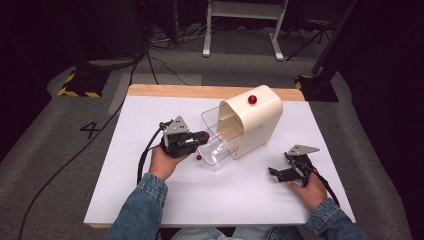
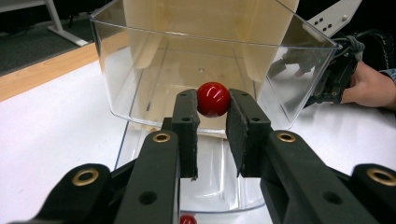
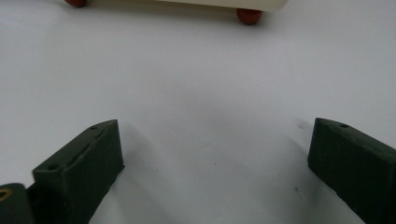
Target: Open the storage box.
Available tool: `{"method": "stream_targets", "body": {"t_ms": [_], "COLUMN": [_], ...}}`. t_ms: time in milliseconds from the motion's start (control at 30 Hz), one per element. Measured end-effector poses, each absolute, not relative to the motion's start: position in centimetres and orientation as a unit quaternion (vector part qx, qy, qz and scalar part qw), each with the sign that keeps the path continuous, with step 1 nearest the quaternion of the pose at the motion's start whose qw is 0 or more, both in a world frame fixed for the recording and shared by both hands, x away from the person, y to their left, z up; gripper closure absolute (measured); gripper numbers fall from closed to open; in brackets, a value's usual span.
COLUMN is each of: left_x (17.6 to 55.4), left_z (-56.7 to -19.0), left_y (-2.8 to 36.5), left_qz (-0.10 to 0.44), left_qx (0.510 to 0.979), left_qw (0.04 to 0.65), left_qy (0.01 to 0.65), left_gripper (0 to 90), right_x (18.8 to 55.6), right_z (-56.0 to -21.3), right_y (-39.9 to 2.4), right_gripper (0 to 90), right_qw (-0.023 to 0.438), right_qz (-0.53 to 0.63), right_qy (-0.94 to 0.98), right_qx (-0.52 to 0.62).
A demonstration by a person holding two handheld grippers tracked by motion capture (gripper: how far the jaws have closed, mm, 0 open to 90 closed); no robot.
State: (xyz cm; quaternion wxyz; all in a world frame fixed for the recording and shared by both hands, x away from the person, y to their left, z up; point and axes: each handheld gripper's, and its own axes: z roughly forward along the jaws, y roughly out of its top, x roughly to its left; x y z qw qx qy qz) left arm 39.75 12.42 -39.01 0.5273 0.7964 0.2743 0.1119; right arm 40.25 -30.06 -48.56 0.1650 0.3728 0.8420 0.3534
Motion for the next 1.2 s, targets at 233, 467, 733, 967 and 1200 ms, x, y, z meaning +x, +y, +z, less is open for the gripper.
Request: {"method": "stream_targets", "body": {"t_ms": [233, 467, 733, 967, 1200], "left_x": [39.4, 39.3, 39.0, 38.4, 36.7], "left_z": [-39.4, -40.1, -40.6, -40.6, -39.6], "left_y": [13.0, 13.2, 13.5, 14.2, 15.8], "left_qz": [0.114, 0.1, 0.095, 0.1, 0.126], "left_qx": [0.801, 0.805, 0.808, 0.806, 0.809], "left_qw": [0.52, 0.519, 0.511, 0.511, 0.5], "left_qy": [0.273, 0.27, 0.278, 0.282, 0.284], "left_gripper": [74.0, 66.1, 51.4, 49.3, 46.4], "right_x": [40.2, 40.2, 40.2, 40.2, 40.2], "right_z": [-48.6, -48.6, -48.6, -48.6, -48.6], "right_y": [-30.1, -30.1, -30.1, -30.1, -30.1], "right_gripper": [3.3, 3.3, 3.3, 3.3, 3.3], "right_qw": [0.165, 0.165, 0.165, 0.165, 0.165], "right_qz": [0.353, 0.353, 0.353, 0.354, 0.354], "right_qy": [0.842, 0.842, 0.842, 0.842, 0.842], "right_qx": [0.373, 0.372, 0.373, 0.373, 0.373]}}
